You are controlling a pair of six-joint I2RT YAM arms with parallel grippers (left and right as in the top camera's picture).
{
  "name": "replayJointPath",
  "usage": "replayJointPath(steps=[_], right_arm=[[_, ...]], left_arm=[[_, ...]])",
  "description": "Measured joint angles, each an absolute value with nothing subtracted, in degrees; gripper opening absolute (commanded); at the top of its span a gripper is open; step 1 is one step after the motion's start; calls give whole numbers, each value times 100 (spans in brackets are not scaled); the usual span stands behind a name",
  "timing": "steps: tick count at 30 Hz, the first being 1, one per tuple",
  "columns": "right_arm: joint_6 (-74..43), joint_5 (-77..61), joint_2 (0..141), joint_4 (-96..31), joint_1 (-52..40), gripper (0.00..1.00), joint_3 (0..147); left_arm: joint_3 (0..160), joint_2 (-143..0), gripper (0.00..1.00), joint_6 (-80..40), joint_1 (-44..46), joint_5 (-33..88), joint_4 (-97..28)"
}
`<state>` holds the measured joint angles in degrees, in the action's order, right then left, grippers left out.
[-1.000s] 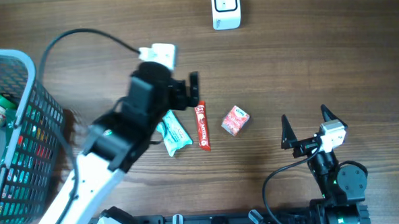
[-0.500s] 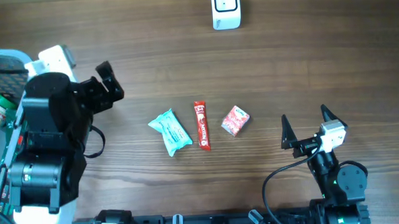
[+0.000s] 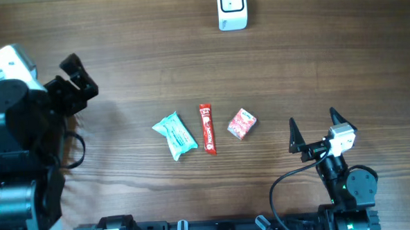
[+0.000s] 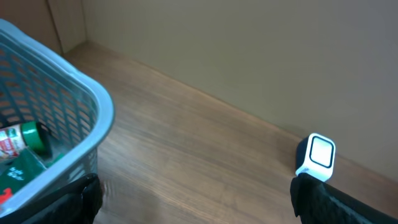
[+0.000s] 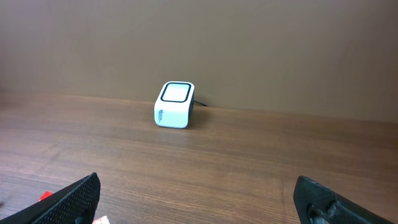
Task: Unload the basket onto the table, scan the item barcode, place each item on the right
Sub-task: 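Move the left gripper back over the basket and lower inside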
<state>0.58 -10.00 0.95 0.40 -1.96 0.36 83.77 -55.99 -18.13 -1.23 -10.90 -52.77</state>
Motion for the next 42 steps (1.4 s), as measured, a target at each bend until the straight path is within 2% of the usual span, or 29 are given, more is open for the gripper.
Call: replayJointPath(steps=[20,42], right_arm=[[58,-998,95,40,-196,100,36],[58,-998,95,40,-196,100,36]], left_arm=[[9767,-6243,100,-1890,-2130,-1090,-6097],[9854,-6947,100,-2482,-3957,-598,-6281]])
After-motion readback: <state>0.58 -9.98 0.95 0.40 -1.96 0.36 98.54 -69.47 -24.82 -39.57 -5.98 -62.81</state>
